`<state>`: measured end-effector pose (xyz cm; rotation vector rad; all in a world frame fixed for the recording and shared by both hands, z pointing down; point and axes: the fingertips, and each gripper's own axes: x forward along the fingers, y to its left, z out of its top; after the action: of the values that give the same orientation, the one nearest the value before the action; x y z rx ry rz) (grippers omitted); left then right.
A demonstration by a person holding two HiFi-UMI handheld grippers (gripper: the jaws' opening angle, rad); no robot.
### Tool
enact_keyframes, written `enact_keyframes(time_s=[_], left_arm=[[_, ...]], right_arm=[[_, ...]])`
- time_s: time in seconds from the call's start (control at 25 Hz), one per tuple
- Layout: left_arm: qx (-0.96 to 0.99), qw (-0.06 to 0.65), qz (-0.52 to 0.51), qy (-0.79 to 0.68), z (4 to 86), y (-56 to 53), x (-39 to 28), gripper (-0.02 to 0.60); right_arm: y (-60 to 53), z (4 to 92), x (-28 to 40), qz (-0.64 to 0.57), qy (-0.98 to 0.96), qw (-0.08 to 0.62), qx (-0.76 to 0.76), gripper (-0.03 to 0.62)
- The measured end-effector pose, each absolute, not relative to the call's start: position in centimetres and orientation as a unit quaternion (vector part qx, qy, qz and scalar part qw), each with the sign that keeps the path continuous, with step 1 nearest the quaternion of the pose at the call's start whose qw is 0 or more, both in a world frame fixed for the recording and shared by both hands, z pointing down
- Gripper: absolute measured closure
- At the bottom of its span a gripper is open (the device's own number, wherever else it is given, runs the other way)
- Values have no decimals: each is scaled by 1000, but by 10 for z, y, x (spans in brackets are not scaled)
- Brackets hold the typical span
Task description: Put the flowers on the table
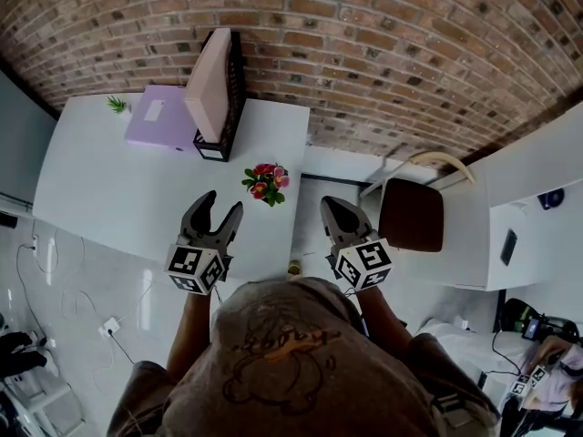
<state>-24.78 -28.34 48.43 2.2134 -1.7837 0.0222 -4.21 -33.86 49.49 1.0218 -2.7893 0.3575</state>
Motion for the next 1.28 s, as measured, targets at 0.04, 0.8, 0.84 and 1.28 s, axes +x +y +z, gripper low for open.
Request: enact_keyframes(time_s=[0.04,0.8,0.84,1.28], left_arm=[[769,147,7,-622,484,-283,-248,328],[750,155,26,-642,501,-284,-262,560],[749,156,25,-643,501,-284,-262,560],[742,168,10,-649,504,-283,-264,560]], right_arm=[[-339,494,-41,119,-929,73,342,591],[-338,501,-42,120,-929,73,343,592],[-338,502,-42,120,-929,73,342,592],[-336,507,-46,125,-929,75,340,592]])
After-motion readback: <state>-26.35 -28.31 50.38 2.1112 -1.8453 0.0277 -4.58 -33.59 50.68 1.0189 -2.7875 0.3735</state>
